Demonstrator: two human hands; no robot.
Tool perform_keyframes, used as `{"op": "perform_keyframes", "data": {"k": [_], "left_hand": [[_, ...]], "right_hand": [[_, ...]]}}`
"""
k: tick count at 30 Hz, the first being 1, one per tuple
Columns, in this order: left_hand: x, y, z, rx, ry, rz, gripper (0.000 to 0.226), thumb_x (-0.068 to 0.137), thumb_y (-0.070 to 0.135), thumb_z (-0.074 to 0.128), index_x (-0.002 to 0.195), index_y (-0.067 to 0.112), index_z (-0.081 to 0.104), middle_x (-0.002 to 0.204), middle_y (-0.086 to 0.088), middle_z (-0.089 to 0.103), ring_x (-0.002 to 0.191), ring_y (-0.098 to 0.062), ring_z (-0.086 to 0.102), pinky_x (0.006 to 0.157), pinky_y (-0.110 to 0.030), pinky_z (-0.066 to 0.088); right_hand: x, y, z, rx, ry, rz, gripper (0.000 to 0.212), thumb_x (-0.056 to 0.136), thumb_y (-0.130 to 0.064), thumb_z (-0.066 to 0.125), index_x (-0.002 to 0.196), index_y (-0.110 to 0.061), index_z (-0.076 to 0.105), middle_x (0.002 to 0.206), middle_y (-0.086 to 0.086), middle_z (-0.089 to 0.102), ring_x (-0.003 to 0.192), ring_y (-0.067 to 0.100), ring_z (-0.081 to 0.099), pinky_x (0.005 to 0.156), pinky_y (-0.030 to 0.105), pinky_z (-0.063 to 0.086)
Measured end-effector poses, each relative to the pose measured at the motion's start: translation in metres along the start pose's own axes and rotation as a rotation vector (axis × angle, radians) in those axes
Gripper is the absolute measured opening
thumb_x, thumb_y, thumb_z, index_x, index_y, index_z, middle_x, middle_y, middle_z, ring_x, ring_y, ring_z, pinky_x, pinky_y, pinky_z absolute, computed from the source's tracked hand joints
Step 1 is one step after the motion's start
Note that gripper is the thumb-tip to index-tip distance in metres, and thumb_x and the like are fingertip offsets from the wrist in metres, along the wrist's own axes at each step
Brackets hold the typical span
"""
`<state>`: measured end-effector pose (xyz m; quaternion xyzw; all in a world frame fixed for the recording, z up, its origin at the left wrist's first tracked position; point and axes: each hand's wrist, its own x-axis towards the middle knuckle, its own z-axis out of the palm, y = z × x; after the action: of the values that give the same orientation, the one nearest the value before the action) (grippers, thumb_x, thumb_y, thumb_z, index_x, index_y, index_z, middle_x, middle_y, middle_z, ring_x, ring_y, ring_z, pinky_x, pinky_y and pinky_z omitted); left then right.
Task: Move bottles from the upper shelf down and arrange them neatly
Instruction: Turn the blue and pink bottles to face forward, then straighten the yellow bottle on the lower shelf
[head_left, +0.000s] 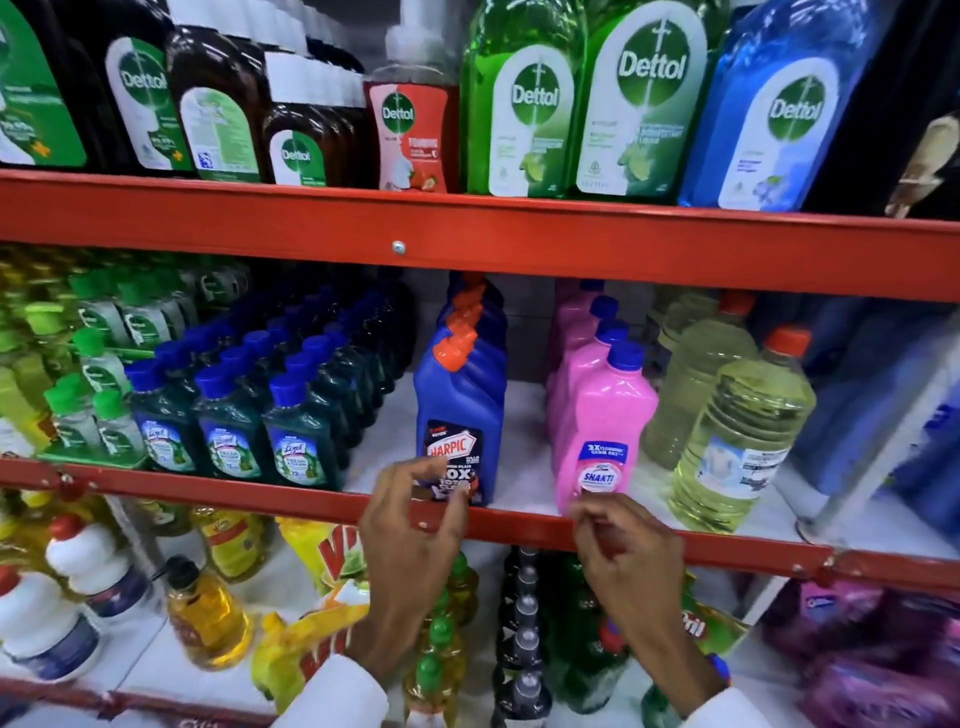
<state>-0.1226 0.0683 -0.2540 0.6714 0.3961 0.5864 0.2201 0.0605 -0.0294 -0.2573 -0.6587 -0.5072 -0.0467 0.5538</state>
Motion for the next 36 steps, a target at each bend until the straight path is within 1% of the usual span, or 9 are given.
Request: {"op": "perform_keyframes", "data": {"k": [4, 7, 11, 15, 21, 25, 30, 33, 36], "left_hand": [[-0.011, 0.021, 0.046, -0.008, -0.303, 0.005, 0.029, 0.083, 0.029, 0.079, 0.11, 0.025, 0.071, 0.103, 0.011, 0.076, 0.094, 0.001, 0.069, 0.089, -0.016, 0.055], [-0.004, 0.022, 0.071, 0.046, -0.493, 0.002, 0.052, 0.083, 0.039, 0.079, 0.131, 0.023, 0.063, 0.121, 0.008, 0.075, 0.107, -0.003, 0.069, 0.1, -0.024, 0.054], [0.006, 0.027, 0.083, 0.075, -0.608, 0.036, 0.046, 0.085, 0.036, 0.078, 0.127, 0.024, 0.066, 0.117, 0.008, 0.077, 0.102, 0.006, 0.066, 0.096, -0.022, 0.056], [0.009, 0.027, 0.09, 0.118, -0.579, 0.036, 0.035, 0.083, 0.025, 0.081, 0.116, 0.017, 0.072, 0.107, 0.002, 0.08, 0.091, 0.014, 0.061, 0.078, 0.003, 0.047], [0.008, 0.021, 0.094, 0.114, -0.582, -0.006, 0.03, 0.083, 0.028, 0.081, 0.111, 0.019, 0.072, 0.105, 0.004, 0.081, 0.093, -0.006, 0.075, 0.091, -0.036, 0.063], [0.008, 0.023, 0.095, 0.11, -0.582, -0.006, 0.031, 0.083, 0.026, 0.081, 0.113, 0.019, 0.073, 0.106, 0.004, 0.081, 0.094, -0.005, 0.075, 0.092, -0.036, 0.062], [-0.006, 0.025, 0.088, 0.075, -0.363, 0.001, 0.04, 0.076, 0.028, 0.087, 0.113, 0.018, 0.074, 0.098, 0.007, 0.077, 0.083, 0.004, 0.071, 0.079, -0.007, 0.054], [-0.03, 0.047, 0.094, 0.049, -0.085, 0.196, 0.018, 0.081, 0.029, 0.084, 0.084, 0.014, 0.073, 0.081, 0.007, 0.069, 0.074, -0.001, 0.061, 0.074, -0.01, 0.049], [-0.049, 0.075, 0.118, -0.045, -0.194, 0.257, 0.014, 0.08, 0.024, 0.082, 0.077, 0.015, 0.071, 0.078, 0.009, 0.07, 0.073, 0.0, 0.062, 0.077, -0.004, 0.045]], "right_hand": [[0.011, 0.024, -0.031, -0.071, 0.109, 0.054, 0.025, 0.072, 0.001, 0.064, 0.082, -0.022, 0.066, 0.081, -0.007, 0.068, 0.074, 0.008, 0.065, 0.073, 0.009, 0.049], [0.03, 0.047, -0.037, -0.069, -0.095, 0.167, 0.04, 0.077, 0.003, 0.069, 0.113, -0.016, 0.063, 0.098, -0.002, 0.072, 0.076, 0.008, 0.071, 0.071, 0.0, 0.047], [0.045, 0.062, -0.038, -0.035, -0.378, 0.151, 0.045, 0.085, -0.008, 0.073, 0.129, -0.011, 0.06, 0.101, -0.006, 0.074, 0.083, -0.009, 0.069, 0.073, 0.002, 0.05], [0.049, 0.064, -0.038, -0.024, -0.384, 0.127, 0.036, 0.086, -0.012, 0.073, 0.121, -0.015, 0.066, 0.103, -0.008, 0.076, 0.089, -0.002, 0.072, 0.082, 0.009, 0.054], [0.05, 0.066, -0.04, -0.03, -0.401, 0.145, 0.036, 0.086, -0.019, 0.074, 0.122, -0.017, 0.067, 0.108, -0.003, 0.078, 0.097, 0.006, 0.073, 0.09, 0.03, 0.059], [0.051, 0.059, -0.044, -0.007, -0.412, 0.17, 0.037, 0.087, -0.015, 0.073, 0.123, -0.013, 0.066, 0.109, -0.001, 0.077, 0.094, 0.003, 0.071, 0.085, 0.012, 0.055], [0.037, 0.054, -0.068, 0.103, -0.422, 0.233, 0.047, 0.084, -0.01, 0.075, 0.129, -0.014, 0.064, 0.116, -0.006, 0.072, 0.101, 0.003, 0.071, 0.094, 0.024, 0.057], [0.026, 0.061, -0.106, 0.045, -0.173, 0.236, 0.028, 0.079, 0.002, 0.074, 0.099, -0.018, 0.078, 0.09, -0.014, 0.077, 0.081, -0.003, 0.073, 0.081, 0.009, 0.054], [0.03, 0.075, -0.136, 0.0, 0.01, 0.278, 0.029, 0.075, 0.004, 0.072, 0.072, -0.025, 0.076, 0.068, -0.02, 0.074, 0.068, -0.001, 0.071, 0.068, 0.006, 0.051]]}}
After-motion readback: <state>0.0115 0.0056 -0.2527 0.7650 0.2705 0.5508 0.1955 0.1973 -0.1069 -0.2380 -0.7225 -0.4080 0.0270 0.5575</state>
